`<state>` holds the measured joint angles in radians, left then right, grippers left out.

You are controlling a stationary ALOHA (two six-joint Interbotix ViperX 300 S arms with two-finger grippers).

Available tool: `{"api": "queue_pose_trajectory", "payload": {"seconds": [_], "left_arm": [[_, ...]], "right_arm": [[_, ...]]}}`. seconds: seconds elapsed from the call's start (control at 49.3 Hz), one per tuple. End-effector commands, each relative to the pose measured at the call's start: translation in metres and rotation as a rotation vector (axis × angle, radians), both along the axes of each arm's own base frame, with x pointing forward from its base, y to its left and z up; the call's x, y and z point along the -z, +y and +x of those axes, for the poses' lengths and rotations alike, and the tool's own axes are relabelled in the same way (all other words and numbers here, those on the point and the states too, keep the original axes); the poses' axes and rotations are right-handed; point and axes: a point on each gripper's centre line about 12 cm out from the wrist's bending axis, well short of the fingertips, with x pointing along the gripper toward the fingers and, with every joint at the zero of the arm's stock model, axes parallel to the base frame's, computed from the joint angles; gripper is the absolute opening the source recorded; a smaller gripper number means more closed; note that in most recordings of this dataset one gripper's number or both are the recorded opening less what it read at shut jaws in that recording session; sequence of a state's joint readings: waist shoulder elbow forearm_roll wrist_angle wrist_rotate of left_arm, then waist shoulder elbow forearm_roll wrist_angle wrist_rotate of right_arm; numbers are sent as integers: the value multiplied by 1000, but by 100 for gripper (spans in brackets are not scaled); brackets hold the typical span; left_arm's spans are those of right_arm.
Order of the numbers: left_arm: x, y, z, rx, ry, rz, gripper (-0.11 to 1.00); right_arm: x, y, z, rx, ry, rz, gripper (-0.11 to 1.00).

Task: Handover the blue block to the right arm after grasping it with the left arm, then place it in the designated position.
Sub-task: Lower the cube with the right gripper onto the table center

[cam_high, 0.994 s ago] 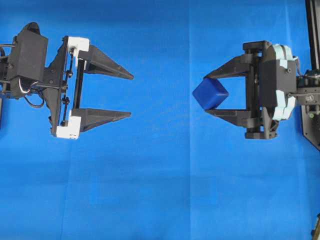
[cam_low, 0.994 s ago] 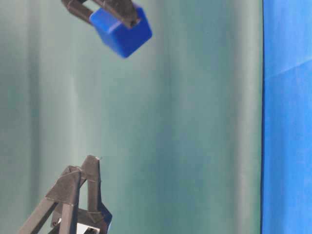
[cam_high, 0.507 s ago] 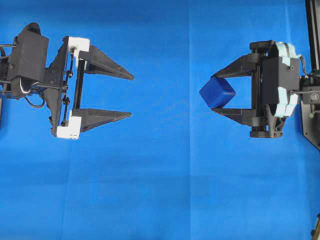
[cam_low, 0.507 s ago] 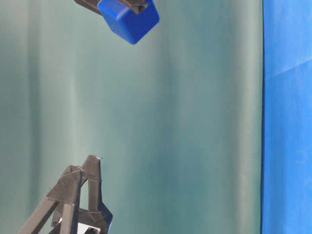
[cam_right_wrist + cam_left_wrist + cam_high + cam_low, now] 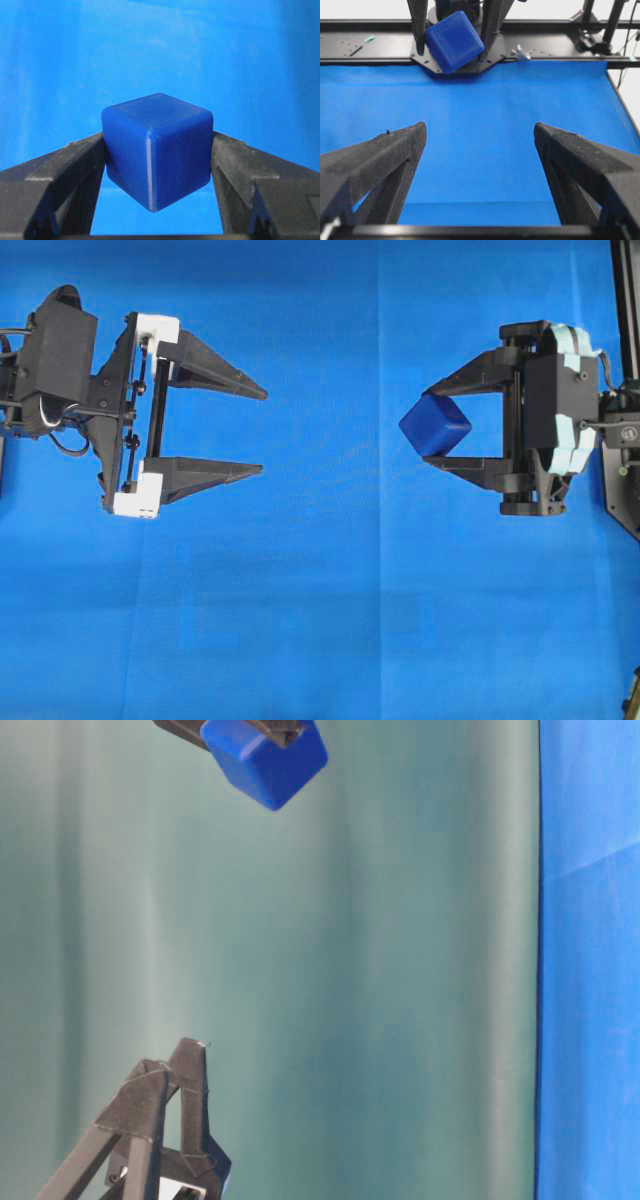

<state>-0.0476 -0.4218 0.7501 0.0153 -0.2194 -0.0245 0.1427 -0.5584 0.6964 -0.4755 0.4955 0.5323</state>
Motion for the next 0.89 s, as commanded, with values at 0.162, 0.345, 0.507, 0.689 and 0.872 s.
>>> {"api": "queue_pose_trajectory", "payload": {"seconds": [0.162,0.345,0.507,0.689,0.872], "left_arm": [[-11,0,1,-1,-34,0,93],[-11,0,0,1,-34,3,93],[-11,0,1,1,-34,3,93],[-11,0,1,1,-32,1,93],[-10,0,1,-1,-32,0,93]], "right_arm": [[6,3,8,-14,-2,10,55],[32,12,27,-50,1,52,55],[59,18,47,-77,-2,104,55],[92,18,73,-92,6,151,55],[121,17,97,-112,4,183,55]]}}
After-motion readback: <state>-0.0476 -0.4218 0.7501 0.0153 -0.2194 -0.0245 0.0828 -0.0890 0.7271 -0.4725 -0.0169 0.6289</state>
